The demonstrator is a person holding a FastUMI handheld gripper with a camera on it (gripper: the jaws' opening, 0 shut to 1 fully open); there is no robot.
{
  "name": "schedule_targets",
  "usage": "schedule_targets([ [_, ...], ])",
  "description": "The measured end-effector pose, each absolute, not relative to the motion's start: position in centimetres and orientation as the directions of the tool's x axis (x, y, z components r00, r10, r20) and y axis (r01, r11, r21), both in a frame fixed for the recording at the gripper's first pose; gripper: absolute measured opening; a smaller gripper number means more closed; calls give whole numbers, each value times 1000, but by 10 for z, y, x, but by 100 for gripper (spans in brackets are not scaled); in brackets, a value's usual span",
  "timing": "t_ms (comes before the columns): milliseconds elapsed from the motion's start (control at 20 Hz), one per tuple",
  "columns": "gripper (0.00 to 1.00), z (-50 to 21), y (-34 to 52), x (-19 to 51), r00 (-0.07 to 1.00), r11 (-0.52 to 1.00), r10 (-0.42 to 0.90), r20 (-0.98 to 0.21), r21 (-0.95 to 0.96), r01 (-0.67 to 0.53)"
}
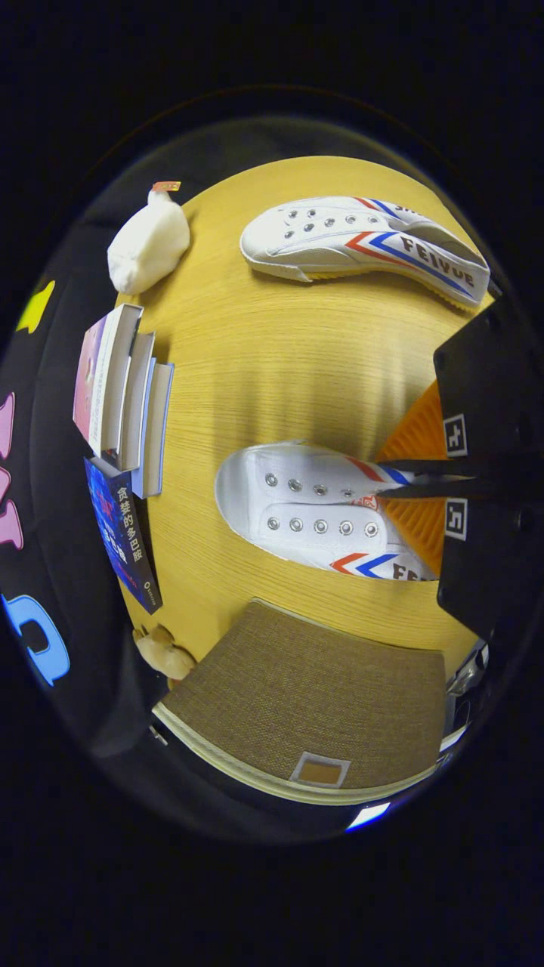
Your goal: Open the storage box then place both shoes into the box .Put the left shoe in first, then the right shoe, with the right side of both shoes facing outward in a uniform manner.
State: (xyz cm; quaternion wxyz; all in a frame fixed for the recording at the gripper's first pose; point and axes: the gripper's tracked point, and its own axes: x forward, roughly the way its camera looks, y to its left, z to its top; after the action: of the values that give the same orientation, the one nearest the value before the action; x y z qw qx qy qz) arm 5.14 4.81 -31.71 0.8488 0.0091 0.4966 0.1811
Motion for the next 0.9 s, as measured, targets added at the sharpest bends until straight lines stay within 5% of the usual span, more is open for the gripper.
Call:
schedule_targets([
  [400,5,-272,55,41,493,942,335,-803,287,-174],
  [900,5,-120,78,3,626,928,346,-699,353,-119],
])
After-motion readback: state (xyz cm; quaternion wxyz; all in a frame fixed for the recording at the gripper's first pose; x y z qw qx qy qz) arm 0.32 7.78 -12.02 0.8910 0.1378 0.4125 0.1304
